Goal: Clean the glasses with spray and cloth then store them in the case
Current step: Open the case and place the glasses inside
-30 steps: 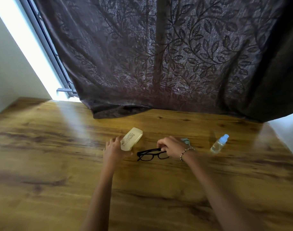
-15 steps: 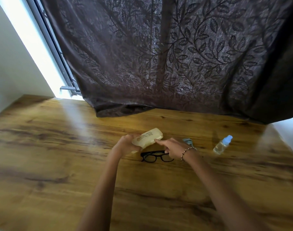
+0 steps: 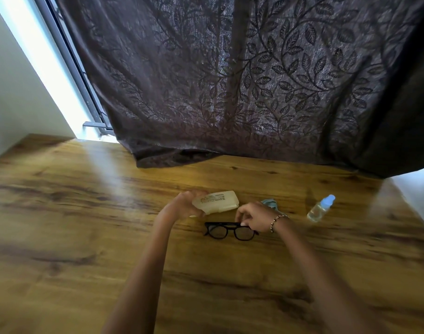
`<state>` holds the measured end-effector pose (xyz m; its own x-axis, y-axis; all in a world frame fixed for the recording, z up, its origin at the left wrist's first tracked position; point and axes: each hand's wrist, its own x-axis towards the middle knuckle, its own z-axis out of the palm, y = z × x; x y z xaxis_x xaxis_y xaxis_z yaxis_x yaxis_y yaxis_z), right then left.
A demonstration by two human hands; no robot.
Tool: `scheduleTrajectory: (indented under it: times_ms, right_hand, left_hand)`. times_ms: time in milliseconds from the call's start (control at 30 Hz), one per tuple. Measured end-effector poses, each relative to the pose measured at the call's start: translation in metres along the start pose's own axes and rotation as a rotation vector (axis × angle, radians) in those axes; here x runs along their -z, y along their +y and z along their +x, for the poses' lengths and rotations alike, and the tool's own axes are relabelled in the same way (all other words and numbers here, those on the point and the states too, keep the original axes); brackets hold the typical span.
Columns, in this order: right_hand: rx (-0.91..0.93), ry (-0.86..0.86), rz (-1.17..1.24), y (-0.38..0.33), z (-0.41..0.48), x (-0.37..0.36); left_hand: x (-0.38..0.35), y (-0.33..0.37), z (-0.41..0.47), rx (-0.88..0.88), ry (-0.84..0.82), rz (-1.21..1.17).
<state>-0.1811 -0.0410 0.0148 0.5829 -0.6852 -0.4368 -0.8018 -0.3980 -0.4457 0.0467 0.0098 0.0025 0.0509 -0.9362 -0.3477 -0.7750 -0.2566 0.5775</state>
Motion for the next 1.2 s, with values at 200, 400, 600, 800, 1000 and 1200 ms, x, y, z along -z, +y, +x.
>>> scheduleTrajectory:
  times_ms: [200, 400, 600, 800, 1000, 1200]
  right_hand:
    - [0.007, -0.066, 0.164, 0.004, 0.003, -0.004]
    - [-0.009, -0.067, 0.3, 0.009, 0.006, -0.013]
    - [0.003, 0.007, 0.351, 0.012, 0.006, -0.016]
    - [0.019, 0.329, 0.269, 0.011, 0.003, -0.006]
    - [0.146, 0.515, 0.336, 0.007, 0.008, 0.003]
    - [0.177, 0.364, 0.334, 0.007, 0.021, 0.004]
  left_hand:
    - [0.002, 0.002, -0.002, -0.027, 0.0, -0.018]
    - [0.003, 0.005, -0.003, -0.044, -0.011, -0.015]
    - [0.0, -0.001, -0.001, -0.043, -0.018, -0.031]
    - [-0.003, -0.018, 0.002, 0.04, 0.012, -0.052]
    - [-0.007, -0.042, -0.001, 0.007, 0.114, -0.09]
    - [-0.015, -0.053, 0.0, -0.057, 0.158, -0.194]
